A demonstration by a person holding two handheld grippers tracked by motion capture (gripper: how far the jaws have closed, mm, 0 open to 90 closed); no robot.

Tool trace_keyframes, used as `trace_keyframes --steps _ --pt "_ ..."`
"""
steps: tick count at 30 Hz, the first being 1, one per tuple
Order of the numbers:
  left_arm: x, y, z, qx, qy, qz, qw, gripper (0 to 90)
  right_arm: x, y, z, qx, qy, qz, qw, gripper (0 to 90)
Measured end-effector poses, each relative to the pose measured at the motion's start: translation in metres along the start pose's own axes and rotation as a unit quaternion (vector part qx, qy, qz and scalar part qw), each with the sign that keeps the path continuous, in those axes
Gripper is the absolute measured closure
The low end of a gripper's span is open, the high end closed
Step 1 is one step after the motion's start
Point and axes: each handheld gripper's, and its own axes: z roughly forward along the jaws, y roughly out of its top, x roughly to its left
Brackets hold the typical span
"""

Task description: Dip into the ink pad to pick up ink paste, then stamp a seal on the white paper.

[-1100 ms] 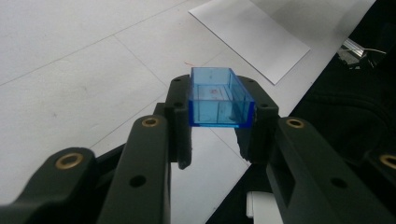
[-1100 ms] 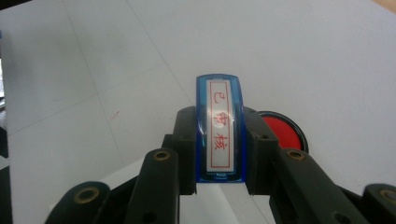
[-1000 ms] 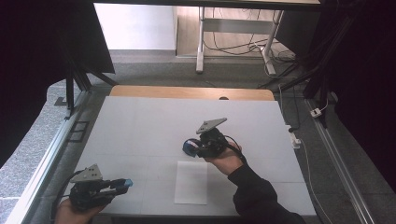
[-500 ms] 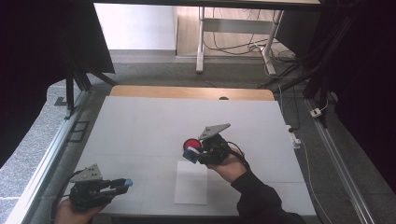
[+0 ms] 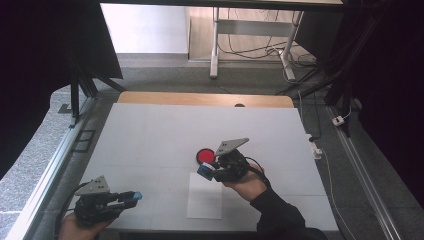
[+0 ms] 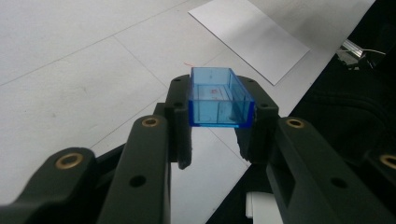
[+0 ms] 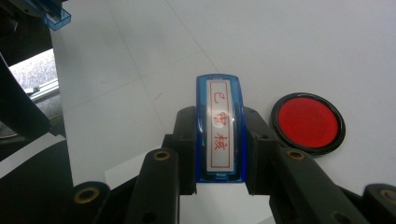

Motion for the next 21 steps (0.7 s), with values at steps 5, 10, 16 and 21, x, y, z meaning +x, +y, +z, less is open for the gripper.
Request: trace_keyframes --steps 5,10,16,21 --pt "0.000 0.000 0.000 0.000 -0.001 0.000 1.0000 68.1 0.001 -0.004 0.001 0.005 0.001 0.001 1.0000 70.5" --pt "0.000 0.000 0.000 -0.001 -0.001 0.000 1.0000 68.1 0.002 -0.008 0.003 0.011 0.002 -0.001 0.9999 70.5" --pt "0.000 0.000 0.000 0.001 -0.001 0.001 1.0000 68.1 0.004 -0.012 0.007 0.020 0.005 -0.015 0.9997 70.5" --pt "0.000 0.000 0.000 0.001 -0.001 0.001 1.0000 68.1 0.003 -0.015 0.011 0.026 0.003 -0.011 0.9996 70.5"
